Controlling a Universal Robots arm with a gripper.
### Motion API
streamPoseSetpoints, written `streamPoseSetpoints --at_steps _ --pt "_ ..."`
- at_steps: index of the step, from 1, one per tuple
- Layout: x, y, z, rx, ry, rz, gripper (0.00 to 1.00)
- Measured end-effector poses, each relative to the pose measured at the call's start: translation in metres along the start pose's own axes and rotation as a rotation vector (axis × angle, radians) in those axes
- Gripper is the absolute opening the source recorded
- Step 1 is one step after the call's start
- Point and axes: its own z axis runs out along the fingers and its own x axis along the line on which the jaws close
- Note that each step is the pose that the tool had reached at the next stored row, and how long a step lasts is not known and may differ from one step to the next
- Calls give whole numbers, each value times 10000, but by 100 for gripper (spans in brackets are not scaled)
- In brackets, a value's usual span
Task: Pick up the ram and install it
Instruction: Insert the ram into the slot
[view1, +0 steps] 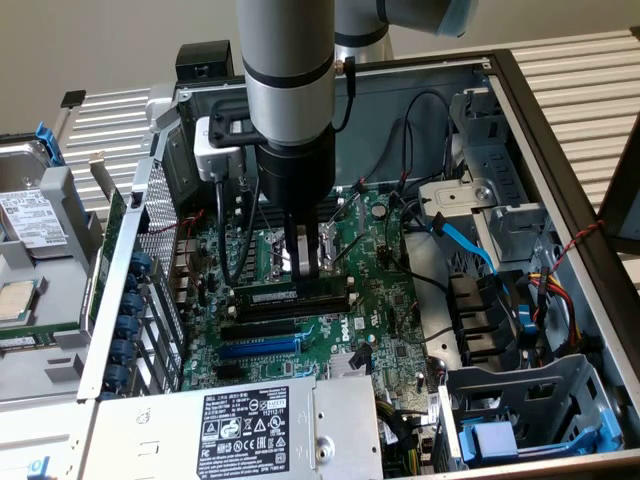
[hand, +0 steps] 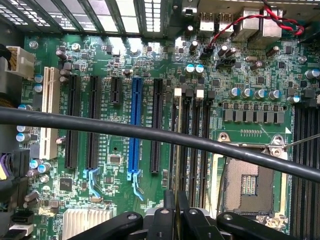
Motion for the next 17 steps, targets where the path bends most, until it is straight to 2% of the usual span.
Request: streamPoseSetpoints --at_steps 17 --pt "1 0 24 1 -74 12 13"
